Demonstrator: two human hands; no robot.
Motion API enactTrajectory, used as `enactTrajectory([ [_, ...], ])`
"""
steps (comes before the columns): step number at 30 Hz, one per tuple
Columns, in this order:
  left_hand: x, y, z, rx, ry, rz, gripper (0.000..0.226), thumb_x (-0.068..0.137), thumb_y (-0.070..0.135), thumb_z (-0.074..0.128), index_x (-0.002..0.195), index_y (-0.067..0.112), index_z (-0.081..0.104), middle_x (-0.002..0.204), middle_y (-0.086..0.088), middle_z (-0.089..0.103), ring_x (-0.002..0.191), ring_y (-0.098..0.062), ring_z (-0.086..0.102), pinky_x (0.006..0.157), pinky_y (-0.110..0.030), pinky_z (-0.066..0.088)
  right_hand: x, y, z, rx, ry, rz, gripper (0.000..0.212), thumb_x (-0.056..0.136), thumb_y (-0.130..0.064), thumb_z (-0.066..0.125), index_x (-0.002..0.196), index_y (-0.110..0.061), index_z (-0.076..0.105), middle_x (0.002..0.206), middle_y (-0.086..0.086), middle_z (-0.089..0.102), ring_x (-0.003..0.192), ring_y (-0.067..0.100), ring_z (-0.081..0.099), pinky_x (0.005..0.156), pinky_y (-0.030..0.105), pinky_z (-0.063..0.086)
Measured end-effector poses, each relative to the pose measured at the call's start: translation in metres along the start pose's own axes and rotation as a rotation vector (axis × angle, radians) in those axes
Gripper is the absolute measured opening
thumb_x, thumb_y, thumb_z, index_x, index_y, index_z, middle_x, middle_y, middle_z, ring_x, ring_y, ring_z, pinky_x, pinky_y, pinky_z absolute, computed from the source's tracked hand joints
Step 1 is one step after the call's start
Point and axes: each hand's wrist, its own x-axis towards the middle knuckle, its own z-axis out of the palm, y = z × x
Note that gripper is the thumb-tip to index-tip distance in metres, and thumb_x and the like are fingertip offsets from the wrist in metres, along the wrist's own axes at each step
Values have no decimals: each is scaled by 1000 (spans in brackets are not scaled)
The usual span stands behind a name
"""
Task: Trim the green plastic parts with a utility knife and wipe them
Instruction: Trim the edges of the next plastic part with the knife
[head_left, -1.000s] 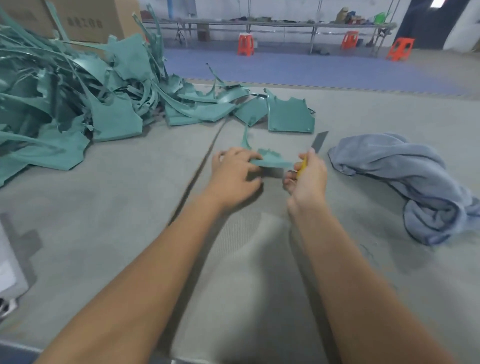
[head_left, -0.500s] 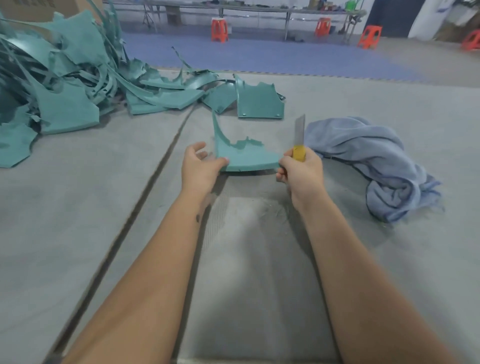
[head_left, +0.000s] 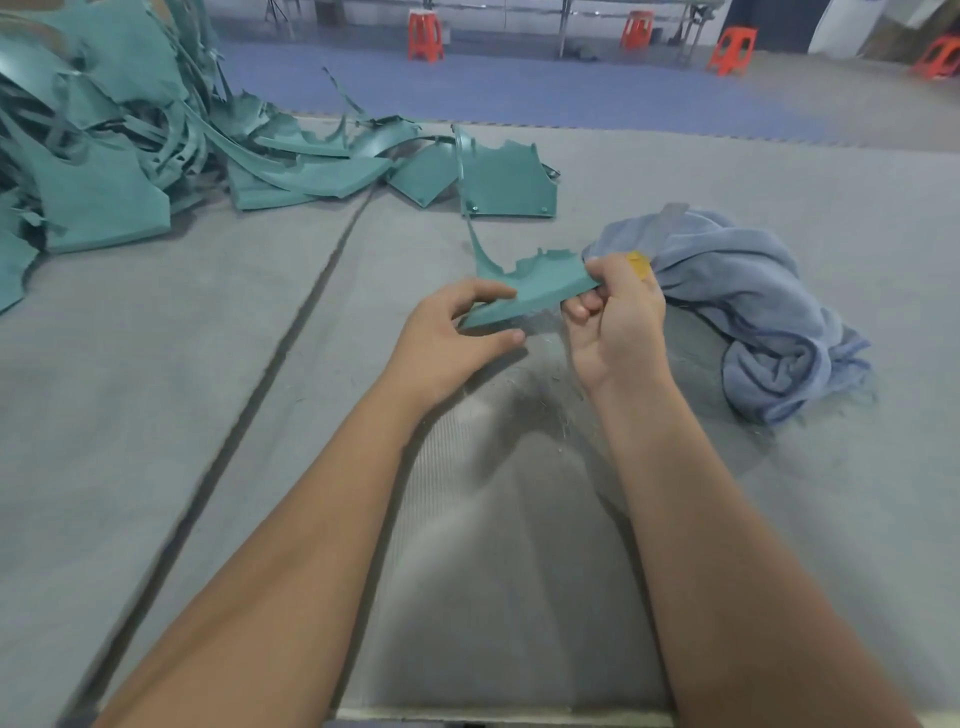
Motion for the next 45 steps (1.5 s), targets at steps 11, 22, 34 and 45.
enactTrajectory([
  [11, 4, -2, 5, 88, 133, 25, 22, 88, 7, 66, 95, 26, 75, 92, 13, 73, 89, 1, 67, 87, -18, 51, -5, -6, -1, 1, 55, -26, 36, 83, 12, 43, 65, -16, 31, 47, -6, 31, 40, 8, 25, 38, 21, 24],
  [22, -3, 24, 3, -591, 30, -294, 47, 101, 50, 30, 133, 21, 50, 127, -13, 61, 111, -28, 64, 99, -40, 50, -11, -6, 16, -406, -392, -81, 6, 88, -15, 55, 91, -18, 51, 62, -2, 37, 48, 9, 31, 45, 20, 29],
  [34, 7, 12, -34, -660, 205, -239, 46, 96, 59, 37, 119, 28, 61, 119, -7, 67, 99, -33, 69, 76, -49, 58, -21, 27, 13, -804, -462, 31, 22, 101, -25, 48, 89, -19, 65, 52, -19, 50, 51, 5, 42, 51, 17, 34],
  [45, 20, -4, -36, -393, 186, -467, 10, 97, 9, 54, 93, 16, 61, 94, -5, 67, 79, -18, 68, 51, -27, 56, -17, 28, -3, -896, -183, -103, 20, 99, -20, 50, 79, -18, 52, 56, 0, 57, 42, 11, 42, 44, 25, 35],
])
